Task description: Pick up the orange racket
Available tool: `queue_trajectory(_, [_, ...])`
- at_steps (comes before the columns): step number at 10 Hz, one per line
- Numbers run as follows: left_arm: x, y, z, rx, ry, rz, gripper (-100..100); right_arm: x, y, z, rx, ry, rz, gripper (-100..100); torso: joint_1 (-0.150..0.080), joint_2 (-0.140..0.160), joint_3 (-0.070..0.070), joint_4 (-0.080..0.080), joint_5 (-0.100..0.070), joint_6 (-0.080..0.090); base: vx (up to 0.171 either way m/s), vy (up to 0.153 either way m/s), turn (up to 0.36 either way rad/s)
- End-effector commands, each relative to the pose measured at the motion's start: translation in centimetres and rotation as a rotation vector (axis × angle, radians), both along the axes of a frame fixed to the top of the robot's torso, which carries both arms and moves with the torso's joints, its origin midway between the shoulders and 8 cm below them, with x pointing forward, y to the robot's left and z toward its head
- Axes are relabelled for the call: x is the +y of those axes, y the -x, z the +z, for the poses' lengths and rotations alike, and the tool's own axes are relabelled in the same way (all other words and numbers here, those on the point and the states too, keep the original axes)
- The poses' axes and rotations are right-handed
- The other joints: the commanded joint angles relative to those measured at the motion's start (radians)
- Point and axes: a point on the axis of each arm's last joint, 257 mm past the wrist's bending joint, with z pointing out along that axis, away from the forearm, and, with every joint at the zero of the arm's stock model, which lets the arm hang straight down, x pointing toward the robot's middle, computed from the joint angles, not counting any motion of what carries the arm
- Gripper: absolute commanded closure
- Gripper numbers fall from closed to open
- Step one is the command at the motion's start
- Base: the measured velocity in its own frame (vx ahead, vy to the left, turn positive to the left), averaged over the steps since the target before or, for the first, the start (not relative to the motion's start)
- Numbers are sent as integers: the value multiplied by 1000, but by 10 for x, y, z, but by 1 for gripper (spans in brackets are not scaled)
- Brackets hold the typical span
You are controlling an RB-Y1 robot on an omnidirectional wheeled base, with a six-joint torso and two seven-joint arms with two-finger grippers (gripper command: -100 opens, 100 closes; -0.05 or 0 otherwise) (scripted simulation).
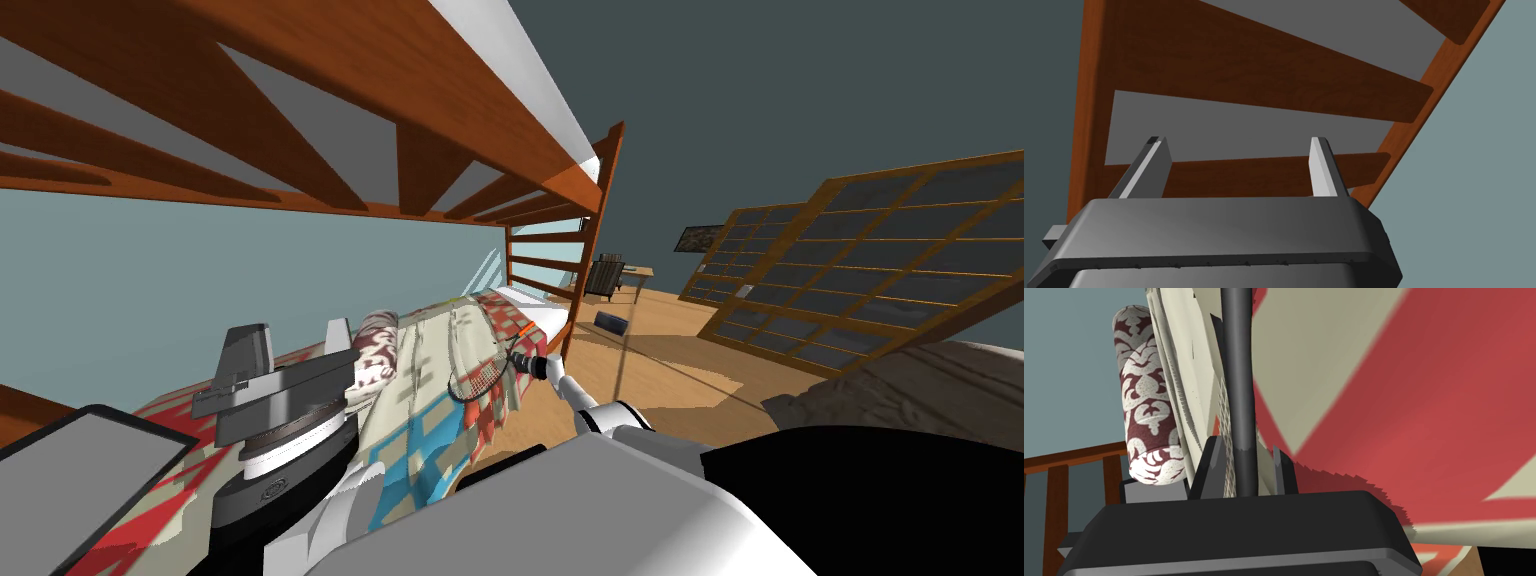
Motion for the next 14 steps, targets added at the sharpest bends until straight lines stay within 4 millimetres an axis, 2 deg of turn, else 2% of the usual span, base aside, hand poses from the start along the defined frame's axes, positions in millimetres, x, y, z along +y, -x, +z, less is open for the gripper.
queue_trajectory(1, [0, 0, 0, 0, 0, 0, 0, 1, 5, -9, 1, 20, 18, 100, 0, 0, 0, 0, 0, 0, 14, -2, 24])
queue_trajectory(2, [0, 0, 0, 0, 0, 0, 0, 1, 14, -21, 33, 18, 17, 100, 0, 2, 1, 0, 0, 0, 7, -1, 8])
queue_trajectory(3, [0, 0, 0, 0, 0, 0, 0, 27, 17, -19, 31, 16, 66, 100, 0, 3, 0, -3, 0, 0, 30, -8, -369])
queue_trajectory(4, [0, 0, 0, 0, 0, 0, 0, 29, 19, -20, 31, 20, 74, 100, -1, 2, -2, -5, 0, 3, 32, -1, -208])
queue_trajectory(5, [0, 0, 0, 0, 0, 0, 0, 53, 22, -17, 28, 16, 117, 100, 0, 2, -2, -6, 0, 1, 43, -13, -396])
queue_trajectory(7, [0, 0, 0, 0, 0, 0, 0, 56, 25, -18, 29, 23, 130, 100, 0, 1, -2, -6, 1, 1, 23, -6, -96])
queue_trajectory(8, [0, 0, 0, 0, 0, 0, 0, 82, 32, -17, 26, 28, 186, 100, 1, 1, -2, -6, 1, 0, 30, -19, -306])
queue_trajectory(9, [0, 0, 0, 0, 0, 0, 0, 83, 32, -17, 26, 28, 187, 100, 1, 0, -3, -6, 1, 0, 36, 0, -252])
queue_trajectory(10, [0, 0, 0, 0, 0, 0, 0, 106, 39, -15, 22, 31, 234, 100, 1, 0, -3, -6, 2, 1, 46, 3, -346])
queue_trajectory(11, [0, 0, 0, 0, 0, 0, 0, 107, 41, -16, 22, 36, 243, 100, 1, -1, -3, -6, 2, 2, 43, 0, -216])
queue_trajectory(12, [0, 0, 0, 0, 0, 0, 0, 128, 47, -13, 17, 37, 285, 100, 1, -1, -3, -6, 2, 1, 48, -12, -377])
queue_trajectory(14, [0, 0, 0, 0, 0, 0, 0, 126, 48, -13, 21, 39, 286, 100, 2, -1, -3, -5, 2, 1, 26, -2, -114])
